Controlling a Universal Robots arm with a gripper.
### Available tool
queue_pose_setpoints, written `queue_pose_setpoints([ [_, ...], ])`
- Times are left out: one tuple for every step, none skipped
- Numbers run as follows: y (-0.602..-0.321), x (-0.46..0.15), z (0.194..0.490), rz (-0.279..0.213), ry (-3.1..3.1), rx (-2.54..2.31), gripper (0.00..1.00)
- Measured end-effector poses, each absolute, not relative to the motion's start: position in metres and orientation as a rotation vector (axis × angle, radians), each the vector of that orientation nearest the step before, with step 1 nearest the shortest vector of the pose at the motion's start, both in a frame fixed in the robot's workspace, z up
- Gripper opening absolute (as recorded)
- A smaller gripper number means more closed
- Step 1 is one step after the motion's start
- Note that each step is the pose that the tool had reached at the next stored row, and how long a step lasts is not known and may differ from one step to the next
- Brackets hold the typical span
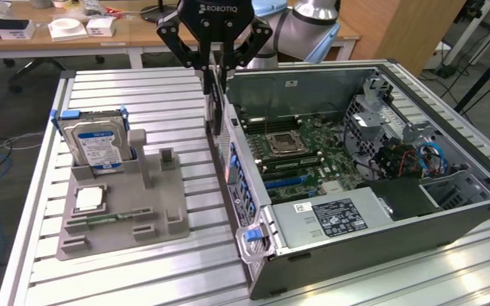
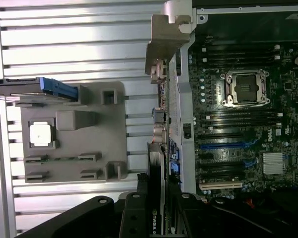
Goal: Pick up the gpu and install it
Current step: 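Pick up the gpu and move the gpu toward the slot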
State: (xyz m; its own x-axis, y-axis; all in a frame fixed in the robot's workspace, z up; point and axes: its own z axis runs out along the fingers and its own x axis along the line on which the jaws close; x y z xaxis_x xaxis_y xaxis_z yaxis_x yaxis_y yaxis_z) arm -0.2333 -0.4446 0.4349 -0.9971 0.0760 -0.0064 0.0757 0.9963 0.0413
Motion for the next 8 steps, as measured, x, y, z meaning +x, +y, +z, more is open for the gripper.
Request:
queue_pose_setpoints([
  [-0.4446,-0.2329,0.4349,0.064,3.131,0.119,0.26],
  [-0.4446,-0.2326,0.4349,0.064,3.131,0.119,0.26],
  [-0.4446,-0.2322,0.4349,0.064,3.131,0.119,0.26],
  [-0.4446,-0.2319,0.4349,0.064,3.131,0.119,0.26],
  [-0.4446,-0.2316,0.4348,0.064,3.131,0.119,0.26],
  [-0.4446,-0.2312,0.4348,0.064,3.131,0.119,0.26],
  [-0.4446,-0.2309,0.4348,0.064,3.131,0.119,0.26],
  [-0.4446,-0.2306,0.4348,0.064,3.131,0.119,0.26],
])
